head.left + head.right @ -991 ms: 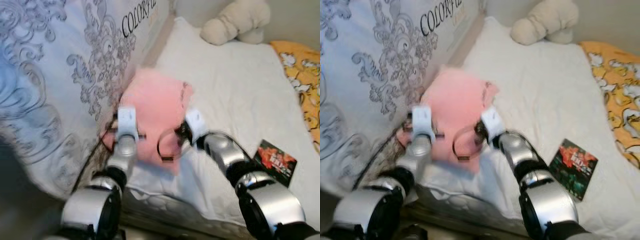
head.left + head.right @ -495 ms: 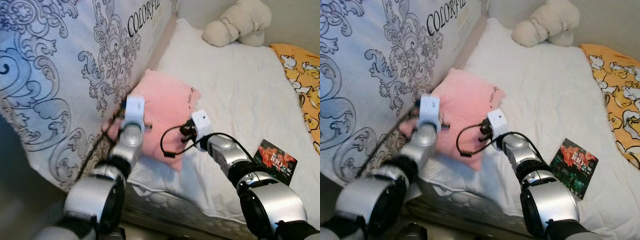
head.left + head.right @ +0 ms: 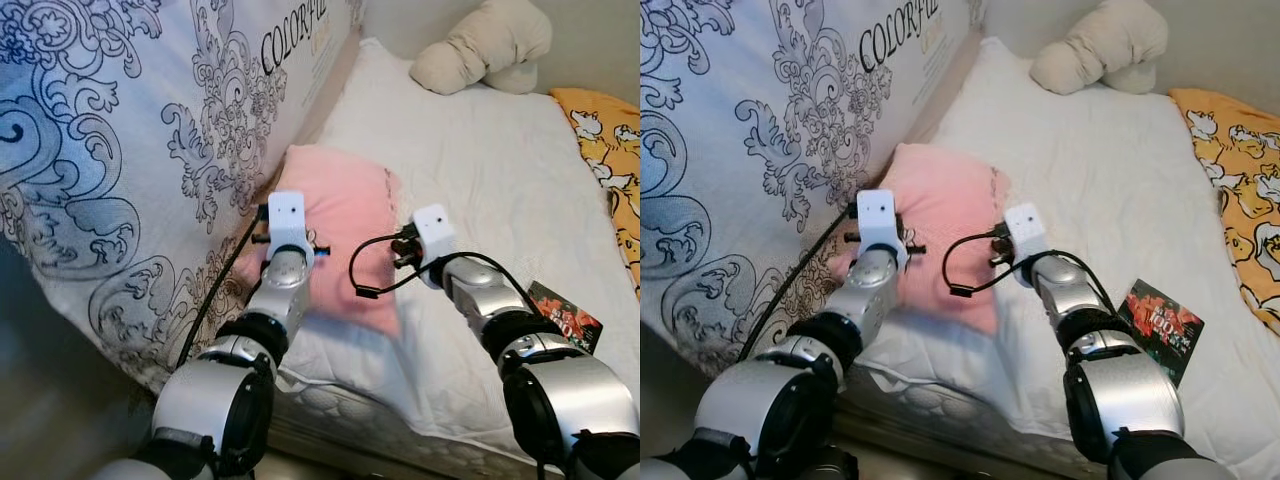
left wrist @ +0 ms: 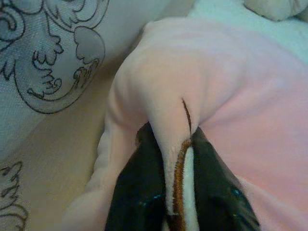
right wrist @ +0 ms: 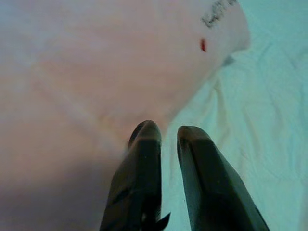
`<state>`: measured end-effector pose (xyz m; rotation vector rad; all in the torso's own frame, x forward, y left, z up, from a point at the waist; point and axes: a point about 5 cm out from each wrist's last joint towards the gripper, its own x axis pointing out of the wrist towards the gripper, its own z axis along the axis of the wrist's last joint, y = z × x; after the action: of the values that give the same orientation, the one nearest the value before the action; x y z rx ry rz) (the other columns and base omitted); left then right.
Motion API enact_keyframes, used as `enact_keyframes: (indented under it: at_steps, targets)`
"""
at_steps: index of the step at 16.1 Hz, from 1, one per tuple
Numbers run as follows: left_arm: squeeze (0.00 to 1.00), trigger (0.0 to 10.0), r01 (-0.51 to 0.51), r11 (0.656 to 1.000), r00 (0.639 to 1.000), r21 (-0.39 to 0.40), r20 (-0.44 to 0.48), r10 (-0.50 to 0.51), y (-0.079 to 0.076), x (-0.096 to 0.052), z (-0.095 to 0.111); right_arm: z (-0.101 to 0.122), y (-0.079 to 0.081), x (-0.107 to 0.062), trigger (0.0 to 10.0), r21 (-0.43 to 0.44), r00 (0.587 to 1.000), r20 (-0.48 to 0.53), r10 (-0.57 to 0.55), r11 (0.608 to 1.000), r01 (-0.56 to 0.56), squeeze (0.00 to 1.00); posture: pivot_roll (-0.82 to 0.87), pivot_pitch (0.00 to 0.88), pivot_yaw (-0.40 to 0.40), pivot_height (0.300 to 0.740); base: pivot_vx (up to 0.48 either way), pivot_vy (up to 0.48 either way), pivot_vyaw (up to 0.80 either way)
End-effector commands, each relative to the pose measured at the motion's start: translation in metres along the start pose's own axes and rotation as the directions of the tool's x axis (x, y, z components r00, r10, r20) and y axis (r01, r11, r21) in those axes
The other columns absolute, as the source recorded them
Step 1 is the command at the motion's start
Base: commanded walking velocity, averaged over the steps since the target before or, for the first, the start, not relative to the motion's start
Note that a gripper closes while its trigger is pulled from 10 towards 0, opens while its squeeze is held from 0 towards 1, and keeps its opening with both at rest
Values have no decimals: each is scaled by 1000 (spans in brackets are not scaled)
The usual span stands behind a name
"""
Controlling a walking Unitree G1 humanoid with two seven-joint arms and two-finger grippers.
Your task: Clean up the room
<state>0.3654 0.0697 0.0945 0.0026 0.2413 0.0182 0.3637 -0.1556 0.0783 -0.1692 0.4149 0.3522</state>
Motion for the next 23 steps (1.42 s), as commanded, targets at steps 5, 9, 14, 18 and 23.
enact_keyframes:
  at_steps: [5,9,14,18,23]
  targets:
    - [1000,10000,-68,972,980,224,198,23,34,12,44,-7,5,0,10000,174,998,51,-44,984,35,1000,45,0,-90,740,0,0,0]
    - [1000,10000,97,986,968,135,218,-125,22,2,38,-24,-4,-30,10000,187,960,244,-136,978,91,1000,71,0,-83,740,0,0,0]
    - [1000,10000,222,975,965,-27,148,-215,-3,-26,1,-52,-8,-68,10000,215,940,270,-207,965,151,1000,65,0,-71,740,0,0,0]
    - [1000,10000,151,981,929,122,321,-183,54,-64,2,-58,-5,-132,10000,229,841,354,-409,910,346,1000,75,0,-73,740,0,0,0]
    - [1000,10000,136,986,960,99,231,-156,67,-70,-28,-77,0,-121,10000,423,846,271,-460,846,324,1000,83,0,-68,740,0,0,0]
